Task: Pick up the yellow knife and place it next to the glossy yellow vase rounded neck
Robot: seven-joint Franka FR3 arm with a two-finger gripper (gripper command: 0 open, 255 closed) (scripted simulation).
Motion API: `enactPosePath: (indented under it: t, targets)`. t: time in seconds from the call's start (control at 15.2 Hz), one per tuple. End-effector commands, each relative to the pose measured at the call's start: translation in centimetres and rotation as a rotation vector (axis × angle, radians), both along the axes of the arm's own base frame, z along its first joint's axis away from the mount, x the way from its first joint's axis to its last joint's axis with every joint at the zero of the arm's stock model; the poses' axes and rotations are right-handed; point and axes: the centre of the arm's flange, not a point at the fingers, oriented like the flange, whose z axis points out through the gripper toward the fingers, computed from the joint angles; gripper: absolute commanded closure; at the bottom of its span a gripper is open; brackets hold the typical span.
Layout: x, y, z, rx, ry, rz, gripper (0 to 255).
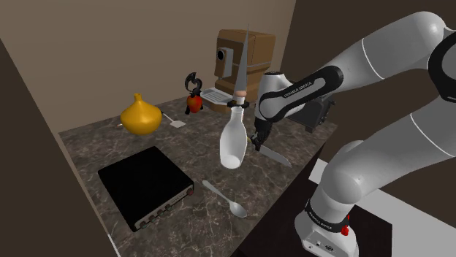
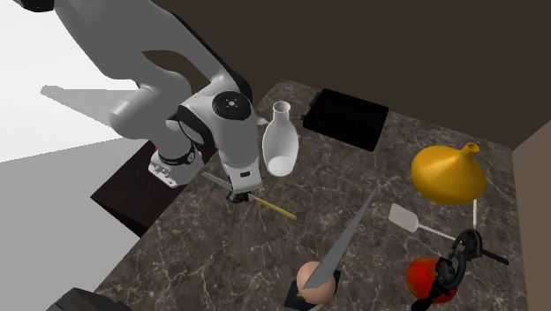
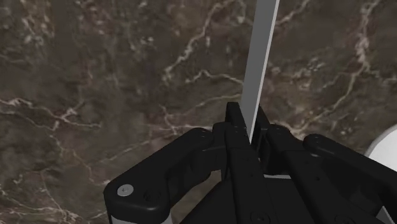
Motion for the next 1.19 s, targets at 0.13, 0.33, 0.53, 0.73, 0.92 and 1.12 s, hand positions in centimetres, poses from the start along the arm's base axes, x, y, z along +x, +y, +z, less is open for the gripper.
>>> enactPosePath:
  t: [0.13,0.33,0.53,0.73,0.92,1.12]
  targets:
    - [0.0,0.0,0.0,0.000,0.000,0.000,255]
    - [0.0,0.0,0.0,0.000,0.000,0.000,255]
    - [0.0,0.0,1.6,0.000,0.000,0.000,255]
    - [0.0,0.0,3.2,0.000,0.000,0.000,255]
    - [0.0,0.0,4.7,0.000,0.000,0.000,255]
    - [0.0,0.0,6.3,0.000,0.000,0.000,255]
